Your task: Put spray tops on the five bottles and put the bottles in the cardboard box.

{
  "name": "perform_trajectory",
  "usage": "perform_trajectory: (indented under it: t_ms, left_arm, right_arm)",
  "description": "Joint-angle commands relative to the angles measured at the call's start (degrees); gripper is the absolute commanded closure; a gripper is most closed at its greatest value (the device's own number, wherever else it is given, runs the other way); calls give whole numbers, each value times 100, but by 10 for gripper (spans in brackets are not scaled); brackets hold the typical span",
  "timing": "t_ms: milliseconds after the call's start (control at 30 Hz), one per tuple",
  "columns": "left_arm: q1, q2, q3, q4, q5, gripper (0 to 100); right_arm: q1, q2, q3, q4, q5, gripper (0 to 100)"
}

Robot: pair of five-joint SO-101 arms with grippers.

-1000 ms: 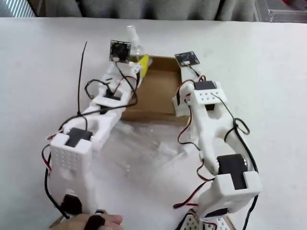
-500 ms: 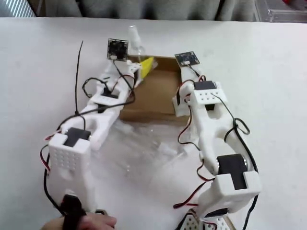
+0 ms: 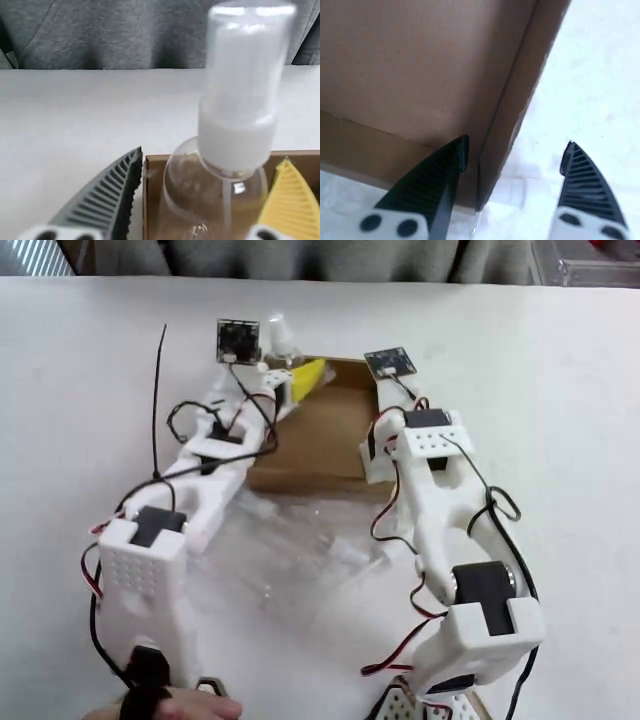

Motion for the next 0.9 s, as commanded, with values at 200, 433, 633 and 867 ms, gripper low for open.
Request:
perform_trajectory:
  t_ms: [200, 433, 633, 867]
  left_arm:
    - [92, -1323, 677, 9, 88, 580]
    - [119, -1833, 967, 510, 44, 581]
    - [101, -2580, 1055, 2022, -141, 581]
    - [101, -4180, 1969, 3270, -193, 581]
  right_arm:
    - [57, -312, -70, 40, -53, 727]
    - [66, -312, -70, 40, -44, 727]
    - [224, -312, -70, 40, -44, 727]
    - [233, -312, 26, -22, -53, 727]
